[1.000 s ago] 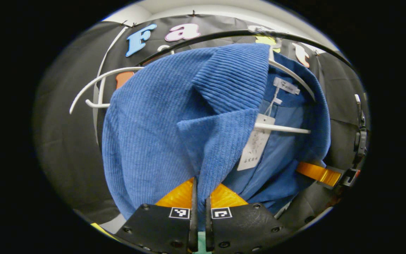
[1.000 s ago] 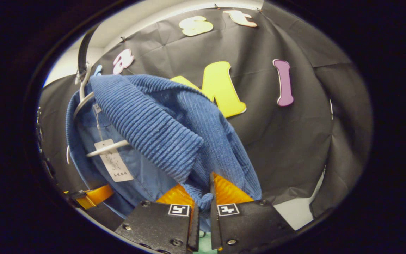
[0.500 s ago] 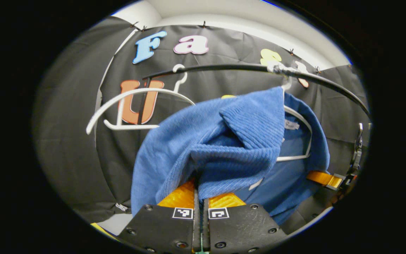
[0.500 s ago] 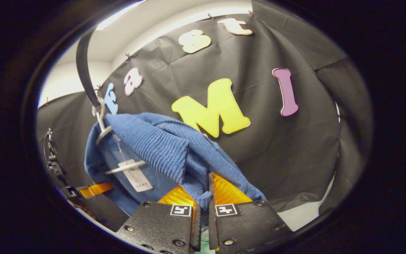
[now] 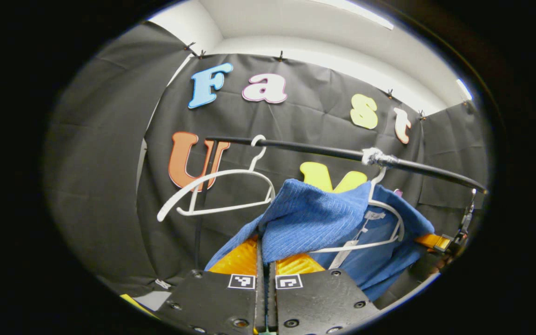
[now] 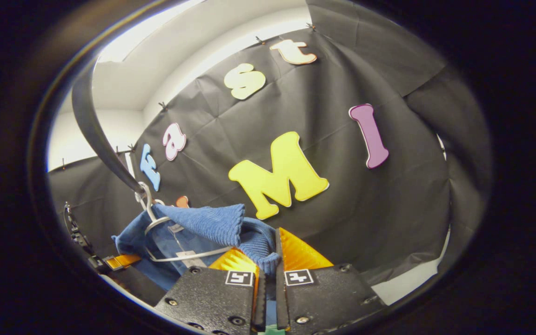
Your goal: Grasp the clothes on the hanger with both hands and then place them into the laundry hamper below.
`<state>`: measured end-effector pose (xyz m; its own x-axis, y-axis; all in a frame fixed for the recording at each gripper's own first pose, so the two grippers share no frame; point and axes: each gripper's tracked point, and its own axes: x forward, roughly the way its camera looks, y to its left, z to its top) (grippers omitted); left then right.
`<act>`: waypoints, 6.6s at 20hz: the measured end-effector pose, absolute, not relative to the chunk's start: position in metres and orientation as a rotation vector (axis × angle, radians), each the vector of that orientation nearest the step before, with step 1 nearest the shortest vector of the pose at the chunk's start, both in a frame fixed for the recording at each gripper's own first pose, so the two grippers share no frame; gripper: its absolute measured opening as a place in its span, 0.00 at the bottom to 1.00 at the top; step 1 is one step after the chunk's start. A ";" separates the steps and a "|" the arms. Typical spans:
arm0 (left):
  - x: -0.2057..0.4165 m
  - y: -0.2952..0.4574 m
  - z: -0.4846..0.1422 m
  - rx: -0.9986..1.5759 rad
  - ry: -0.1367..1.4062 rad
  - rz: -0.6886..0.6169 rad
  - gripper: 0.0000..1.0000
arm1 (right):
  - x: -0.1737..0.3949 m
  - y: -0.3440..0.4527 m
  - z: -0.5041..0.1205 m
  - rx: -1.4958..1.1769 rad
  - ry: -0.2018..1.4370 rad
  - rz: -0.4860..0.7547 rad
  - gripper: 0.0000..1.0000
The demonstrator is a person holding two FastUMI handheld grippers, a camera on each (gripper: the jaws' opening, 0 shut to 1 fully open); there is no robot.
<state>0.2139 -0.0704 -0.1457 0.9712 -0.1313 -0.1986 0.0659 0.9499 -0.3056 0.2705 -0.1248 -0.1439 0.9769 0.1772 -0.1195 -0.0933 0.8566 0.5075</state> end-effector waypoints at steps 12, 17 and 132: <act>0.222 -0.042 -0.109 -0.319 0.191 -0.101 0.07 | 0.300 -0.144 -0.111 0.640 0.133 0.158 0.11; 0.237 -0.028 -0.113 -0.289 0.224 -0.112 0.02 | 0.322 -0.140 -0.118 0.621 0.179 0.214 0.11; 0.042 -0.058 -0.213 -0.016 0.581 -0.352 0.97 | 0.043 -0.012 -0.205 0.086 0.447 -0.157 0.94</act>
<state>0.0419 -0.0581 -0.2135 0.7779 -0.3300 -0.5348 0.3210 0.9403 -0.1133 0.0433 -0.0123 -0.2049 0.8900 -0.1318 -0.4364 0.1693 0.9844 0.0481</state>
